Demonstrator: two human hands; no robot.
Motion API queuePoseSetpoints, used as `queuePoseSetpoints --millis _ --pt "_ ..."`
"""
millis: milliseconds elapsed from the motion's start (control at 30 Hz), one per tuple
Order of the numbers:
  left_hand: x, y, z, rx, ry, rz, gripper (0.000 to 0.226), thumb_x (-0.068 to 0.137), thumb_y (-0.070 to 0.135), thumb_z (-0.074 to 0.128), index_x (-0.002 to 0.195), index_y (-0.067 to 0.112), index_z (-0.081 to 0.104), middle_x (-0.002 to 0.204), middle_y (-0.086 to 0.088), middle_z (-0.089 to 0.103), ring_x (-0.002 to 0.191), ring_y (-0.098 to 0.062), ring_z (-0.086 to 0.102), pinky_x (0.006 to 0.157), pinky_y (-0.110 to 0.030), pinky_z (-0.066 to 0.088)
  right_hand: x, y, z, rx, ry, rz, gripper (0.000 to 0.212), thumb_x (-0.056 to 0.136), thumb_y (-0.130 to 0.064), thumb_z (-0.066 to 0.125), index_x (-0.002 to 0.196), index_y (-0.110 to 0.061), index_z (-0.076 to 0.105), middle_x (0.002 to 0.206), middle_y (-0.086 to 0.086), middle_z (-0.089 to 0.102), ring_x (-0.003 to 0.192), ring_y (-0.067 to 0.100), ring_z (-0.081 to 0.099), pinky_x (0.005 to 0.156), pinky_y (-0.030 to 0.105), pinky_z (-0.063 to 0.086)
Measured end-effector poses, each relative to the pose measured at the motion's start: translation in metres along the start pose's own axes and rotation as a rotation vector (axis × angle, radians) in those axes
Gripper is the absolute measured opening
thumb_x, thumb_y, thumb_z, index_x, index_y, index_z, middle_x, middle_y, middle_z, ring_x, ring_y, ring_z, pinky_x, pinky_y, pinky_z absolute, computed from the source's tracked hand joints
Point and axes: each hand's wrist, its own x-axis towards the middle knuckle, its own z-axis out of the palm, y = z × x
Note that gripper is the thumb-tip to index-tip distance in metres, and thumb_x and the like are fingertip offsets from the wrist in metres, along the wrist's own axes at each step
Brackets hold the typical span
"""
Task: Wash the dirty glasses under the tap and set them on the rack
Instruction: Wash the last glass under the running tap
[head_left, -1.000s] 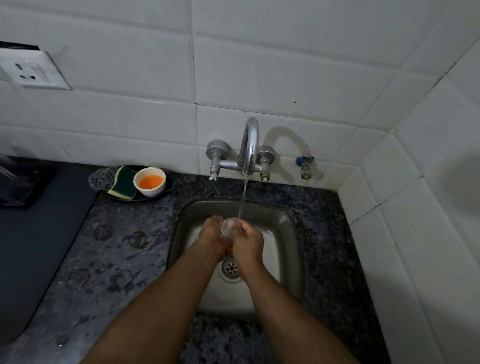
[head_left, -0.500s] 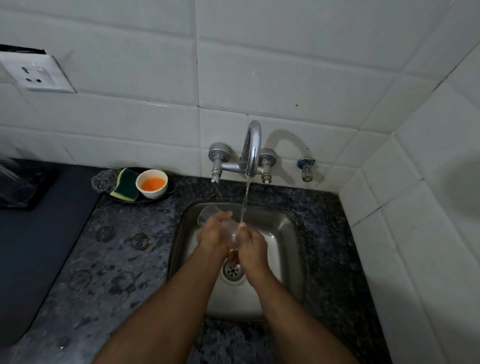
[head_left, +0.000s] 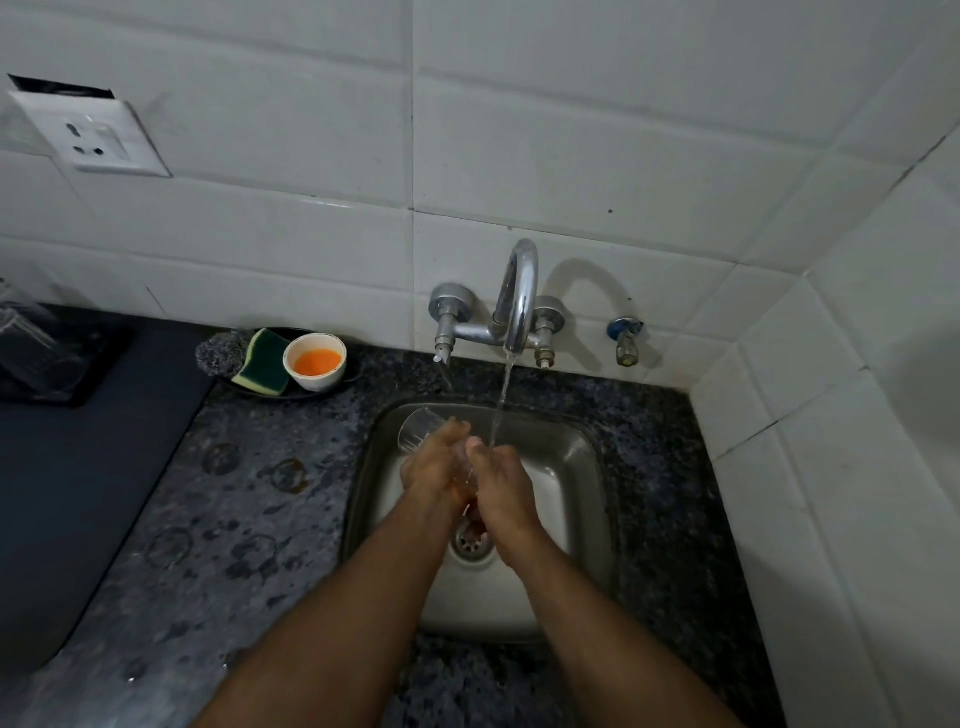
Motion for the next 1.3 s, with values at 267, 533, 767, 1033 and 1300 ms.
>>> queuePoseSetpoints --millis 267,533,767,1033,1300 --pt "0.018 -0.009 0.005 0.077 -0.117 -0.076 0.062 0.04 0.02 0.098 0.094 0.012 0.071 0.077 -0.008 0.065 0.064 -0.023 0.066 0.057 -0.033 0.056 0.022 0.02 -0.004 0.093 0.124 0.142 0.053 0.093 -0.068 0.053 0.1 -0.02 0.073 0.091 0.007 0.077 0.073 0.018 0.071 0.061 0.037 0.056" --pt "-0.001 -0.011 0.011 0.071 -0.002 -0.029 0.012 0.076 0.0 0.078 0.073 0.003 0.067 0.07 -0.015 0.067 0.052 -0.022 0.067 0.052 -0.028 0.055 0.01 0.017 -0.025 -0.42 0.062 -0.327 0.026 0.105 -0.045 0.054 0.107 -0.019 0.052 0.087 -0.002 0.071 0.075 0.009 0.068 0.057 0.017 0.047" --pt "-0.002 -0.008 0.007 0.093 -0.072 -0.038 0.047 0.067 0.017 0.085 0.109 -0.002 0.075 0.108 -0.021 0.075 0.084 -0.034 0.075 0.066 -0.039 0.061 0.011 0.004 -0.011 0.169 0.022 0.183 0.043 0.101 -0.053 0.057 0.109 -0.011 0.065 0.092 0.014 0.073 0.058 0.02 0.064 0.047 0.031 0.053" --pt "-0.001 -0.002 0.011 0.075 0.047 0.02 0.048 0.063 0.02 0.092 0.106 0.004 0.077 0.099 -0.015 0.08 0.066 -0.023 0.075 0.057 -0.032 0.06 0.008 0.006 -0.011 -0.105 0.147 -0.053 0.037 0.104 -0.049 0.053 0.098 -0.015 0.066 0.077 0.002 0.07 0.06 0.015 0.063 0.052 0.035 0.051" --pt "-0.005 0.002 0.012 0.145 0.08 0.09 0.039 0.068 0.009 0.09 0.101 -0.003 0.073 0.09 -0.017 0.078 0.062 -0.023 0.074 0.058 -0.03 0.059 0.001 -0.003 -0.017 -0.317 0.089 -0.124 0.038 0.099 -0.054 0.062 0.087 -0.018 0.068 0.081 0.004 0.074 0.07 0.019 0.072 0.068 0.046 0.065"
